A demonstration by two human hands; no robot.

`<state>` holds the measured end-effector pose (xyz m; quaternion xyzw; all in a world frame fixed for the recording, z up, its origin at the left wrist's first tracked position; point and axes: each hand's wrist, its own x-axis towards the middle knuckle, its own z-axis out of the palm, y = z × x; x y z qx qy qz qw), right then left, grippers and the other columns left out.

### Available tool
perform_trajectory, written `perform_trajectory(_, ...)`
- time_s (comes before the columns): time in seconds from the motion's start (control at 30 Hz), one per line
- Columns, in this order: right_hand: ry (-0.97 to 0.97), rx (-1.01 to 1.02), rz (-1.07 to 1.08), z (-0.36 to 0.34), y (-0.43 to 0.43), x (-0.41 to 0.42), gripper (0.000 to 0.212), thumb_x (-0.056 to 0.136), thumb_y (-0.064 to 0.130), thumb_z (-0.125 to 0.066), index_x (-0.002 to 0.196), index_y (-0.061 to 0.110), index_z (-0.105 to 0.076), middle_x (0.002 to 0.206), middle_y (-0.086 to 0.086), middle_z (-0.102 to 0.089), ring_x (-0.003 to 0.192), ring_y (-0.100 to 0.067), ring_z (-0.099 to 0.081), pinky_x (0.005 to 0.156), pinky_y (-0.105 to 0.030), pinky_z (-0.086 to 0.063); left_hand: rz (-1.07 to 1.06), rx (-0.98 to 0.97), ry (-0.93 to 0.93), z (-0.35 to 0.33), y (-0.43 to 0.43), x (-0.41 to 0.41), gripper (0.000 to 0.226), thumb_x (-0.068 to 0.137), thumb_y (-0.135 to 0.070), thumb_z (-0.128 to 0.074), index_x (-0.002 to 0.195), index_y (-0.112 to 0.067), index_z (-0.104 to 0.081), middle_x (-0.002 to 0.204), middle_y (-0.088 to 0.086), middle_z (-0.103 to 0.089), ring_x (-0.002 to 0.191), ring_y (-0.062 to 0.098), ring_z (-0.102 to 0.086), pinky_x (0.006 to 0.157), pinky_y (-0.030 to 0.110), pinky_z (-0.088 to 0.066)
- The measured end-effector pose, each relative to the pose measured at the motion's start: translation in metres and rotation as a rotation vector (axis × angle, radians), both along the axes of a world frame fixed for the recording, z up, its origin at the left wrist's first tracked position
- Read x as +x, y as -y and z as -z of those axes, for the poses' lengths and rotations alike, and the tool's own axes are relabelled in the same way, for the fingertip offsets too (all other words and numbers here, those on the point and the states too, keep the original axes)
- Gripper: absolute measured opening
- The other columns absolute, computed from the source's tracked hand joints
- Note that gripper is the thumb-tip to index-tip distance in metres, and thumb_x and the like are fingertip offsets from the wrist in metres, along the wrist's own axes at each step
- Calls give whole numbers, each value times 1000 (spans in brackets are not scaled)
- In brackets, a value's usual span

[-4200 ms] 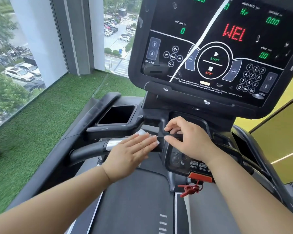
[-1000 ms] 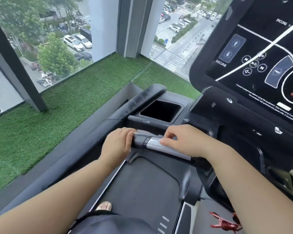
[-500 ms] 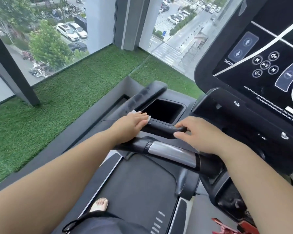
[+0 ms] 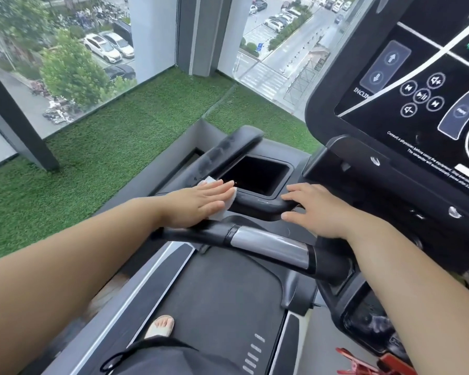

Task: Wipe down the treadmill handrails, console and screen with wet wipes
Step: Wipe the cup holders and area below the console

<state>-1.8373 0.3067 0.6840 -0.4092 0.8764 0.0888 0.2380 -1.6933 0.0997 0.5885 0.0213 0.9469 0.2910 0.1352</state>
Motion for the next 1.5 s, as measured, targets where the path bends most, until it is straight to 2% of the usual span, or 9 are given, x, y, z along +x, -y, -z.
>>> perform_trajectory(0.23,20,-37,20,0,2,-1,48,95,42,-50,139,26,-44,152,7,-28,140,-21,-16,113,-34,-16,57,29,-37,-2,-8,-20,49,104,-25,-25,150,-20,-7,156,-10,3,143,5,6,111,15,9)
perform_trajectory(0.33,41,-52,37,1,0,-3,46,95,42,-50,138,26,-46,151,8,-29,140,-20,-16,113,-34,-17,-32,63,-164,9,7,-10,49,100,-17,-42,146,-24,-29,152,-14,-19,143,8,-16,114,16,-8)
perform_trajectory(0.4,38,-64,40,1,1,-2,44,95,41,-50,136,25,-48,150,7,-31,139,-21,-19,112,-32,-18,-150,9,-323,15,9,-10,40,95,-22,-55,135,-28,-50,141,-15,-42,133,5,-39,102,11,-26)
perform_trajectory(0.53,45,-69,51,2,2,-3,43,95,40,-50,135,25,-48,149,7,-32,139,-20,-18,111,-31,-18,-289,-14,-588,11,-11,-26,15,83,-34,-68,92,-26,-77,100,-7,-73,89,10,-69,68,6,-36)
perform_trajectory(0.6,45,-77,55,3,2,-4,43,95,40,-50,136,25,-48,149,7,-33,139,-20,-19,112,-32,-18,-222,-32,-672,9,-20,-34,23,83,-40,-58,77,-28,-78,83,-6,-71,67,15,-65,54,14,-41)
perform_trajectory(0.7,51,-93,65,2,1,-5,43,95,39,-51,135,25,-49,148,9,-34,138,-18,-20,112,-31,-19,-186,-44,-708,10,-22,-39,29,83,-42,-52,74,-30,-76,74,-4,-61,62,20,-55,45,24,-46)
perform_trajectory(1.13,28,-46,100,-2,-1,-3,55,95,42,-50,144,24,-36,156,9,-21,144,-19,-15,116,-38,-20,-268,-40,-739,12,-25,-39,22,80,-43,-58,72,-35,-76,64,-8,-58,54,17,-56,43,20,-43)
perform_trajectory(1.33,-20,70,120,-19,-19,-19,57,93,44,-53,144,22,-37,153,2,-28,138,-22,-30,112,-38,-27,-269,-36,-715,13,-9,-32,31,81,-51,-50,72,-36,-76,66,-10,-61,59,17,-60,44,19,-41)
perform_trajectory(1.5,-54,86,130,-12,-26,-20,67,93,49,-50,150,22,-26,156,8,-15,141,-18,-20,112,-35,-27,-207,-45,-778,8,-32,-48,27,81,-47,-51,73,-40,-75,65,-11,-58,55,15,-56,43,18,-43)
